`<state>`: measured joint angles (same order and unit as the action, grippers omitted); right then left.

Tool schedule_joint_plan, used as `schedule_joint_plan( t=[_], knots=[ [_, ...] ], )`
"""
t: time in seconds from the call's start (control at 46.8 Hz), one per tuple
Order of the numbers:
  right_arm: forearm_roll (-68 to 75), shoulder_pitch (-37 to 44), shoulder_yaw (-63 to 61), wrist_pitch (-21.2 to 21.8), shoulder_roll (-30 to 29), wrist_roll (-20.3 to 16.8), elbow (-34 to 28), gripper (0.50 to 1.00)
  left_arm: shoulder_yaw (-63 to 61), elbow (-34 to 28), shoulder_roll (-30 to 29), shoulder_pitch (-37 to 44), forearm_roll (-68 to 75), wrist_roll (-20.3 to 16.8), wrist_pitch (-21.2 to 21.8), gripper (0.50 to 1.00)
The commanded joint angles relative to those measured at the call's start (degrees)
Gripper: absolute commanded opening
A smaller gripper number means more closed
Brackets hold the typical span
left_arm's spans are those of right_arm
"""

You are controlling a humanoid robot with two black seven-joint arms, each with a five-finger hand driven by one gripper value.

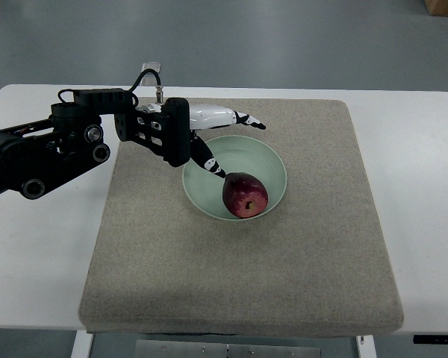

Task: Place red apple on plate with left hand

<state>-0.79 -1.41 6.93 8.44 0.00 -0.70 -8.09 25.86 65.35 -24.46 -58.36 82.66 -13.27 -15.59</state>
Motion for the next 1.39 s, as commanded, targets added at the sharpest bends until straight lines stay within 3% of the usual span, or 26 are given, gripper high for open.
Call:
schedule_joint_plan(
  t=[0.0, 0.278, 0.535, 0.706, 0.834, 0.963, 1.091, 1.198, 1.369],
  knots=[
    [0.0, 0.0, 0.0, 0.0, 0.0, 0.0, 0.0, 0.964, 1.7, -1.0, -0.2, 0.3, -5.5, 0.0, -0.1, 0.996],
    [0.0, 0.0, 0.0, 0.0, 0.0, 0.0, 0.0, 0.964, 1.7, -9.4, -1.1, 0.1, -29.7, 0.0, 0.1, 0.996],
    [0.0, 0.0, -0.1, 0.0, 0.0, 0.0, 0.0, 0.964, 1.7, -16.8, -2.1, 0.3, -39.1, 0.7, -0.3, 0.999],
    [0.0, 0.0, 0.0, 0.0, 0.0, 0.0, 0.0, 0.964, 1.6, -20.5, -3.2, 0.3, -53.6, 0.9, -1.5, 0.999],
    [0.0, 0.0, 0.0, 0.0, 0.0, 0.0, 0.0, 0.964, 1.7, -23.0, -3.9, 0.3, -64.9, 2.0, -3.7, 0.999],
    [0.0, 0.0, 0.0, 0.0, 0.0, 0.0, 0.0, 0.964, 1.7, -26.3, -3.9, 1.1, -77.6, 5.7, -5.9, 0.999],
    [0.0, 0.0, 0.0, 0.0, 0.0, 0.0, 0.0, 0.964, 1.7, -28.4, -4.1, 2.7, -89.3, 9.9, -11.8, 0.999],
    [0.0, 0.0, 0.0, 0.0, 0.0, 0.0, 0.0, 0.964, 1.8, -28.4, -5.0, 4.4, -94.7, 12.6, -16.9, 0.999],
    [0.0, 0.0, 0.0, 0.0, 0.0, 0.0, 0.0, 0.964, 3.7, -28.4, -5.0, 6.3, -96.9, 13.3, -18.2, 0.999]
  ],
)
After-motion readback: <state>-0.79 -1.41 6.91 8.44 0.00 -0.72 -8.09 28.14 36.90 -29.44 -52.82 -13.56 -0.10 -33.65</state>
